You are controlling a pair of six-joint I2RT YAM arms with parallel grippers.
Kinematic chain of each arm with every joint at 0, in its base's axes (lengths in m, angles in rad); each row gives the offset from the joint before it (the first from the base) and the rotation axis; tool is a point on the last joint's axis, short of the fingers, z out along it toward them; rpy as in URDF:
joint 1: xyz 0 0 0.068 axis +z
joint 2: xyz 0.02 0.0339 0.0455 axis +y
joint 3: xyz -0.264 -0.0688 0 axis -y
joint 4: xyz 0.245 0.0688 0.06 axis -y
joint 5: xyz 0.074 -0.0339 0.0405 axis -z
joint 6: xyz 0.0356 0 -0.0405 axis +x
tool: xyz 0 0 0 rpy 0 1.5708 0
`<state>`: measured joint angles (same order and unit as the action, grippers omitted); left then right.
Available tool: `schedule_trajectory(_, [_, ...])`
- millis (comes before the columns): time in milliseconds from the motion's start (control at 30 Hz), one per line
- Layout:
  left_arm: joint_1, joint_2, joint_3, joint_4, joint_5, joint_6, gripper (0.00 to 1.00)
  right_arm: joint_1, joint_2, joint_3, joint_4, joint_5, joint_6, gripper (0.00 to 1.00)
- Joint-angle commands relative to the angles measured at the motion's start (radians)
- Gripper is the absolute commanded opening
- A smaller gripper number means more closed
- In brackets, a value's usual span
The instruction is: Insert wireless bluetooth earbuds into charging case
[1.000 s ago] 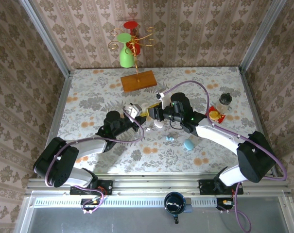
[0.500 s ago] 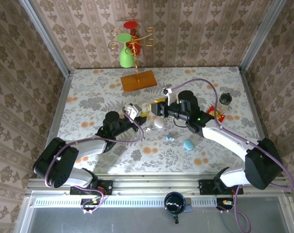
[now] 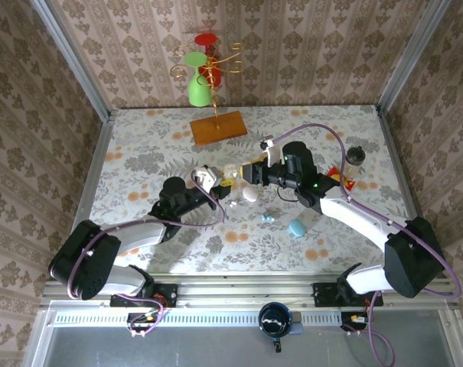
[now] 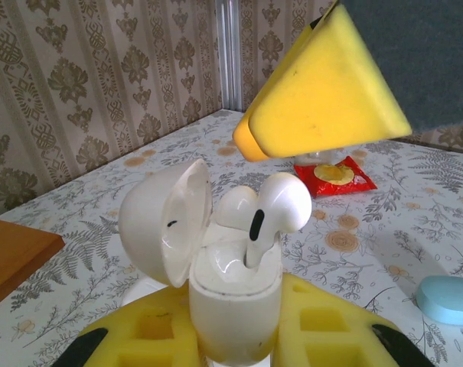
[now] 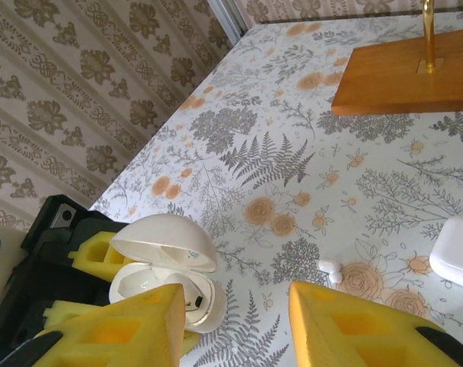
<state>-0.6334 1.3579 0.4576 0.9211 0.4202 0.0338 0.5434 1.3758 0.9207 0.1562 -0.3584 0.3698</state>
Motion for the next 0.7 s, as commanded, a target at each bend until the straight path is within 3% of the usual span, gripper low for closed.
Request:
schedule_trajectory(0, [0.000, -0.026, 0.002, 0.026, 0.026, 0.027, 0.05, 0.003, 0.009, 0.015, -0.015, -0.041, -0.010, 0.41])
schedule_trajectory(667, [-0.003, -0.020, 0.012, 0.023, 0.008, 0.002, 0.04, 0.033, 0.035, 0.028, -0.027, -0.095, -0.032, 0.40])
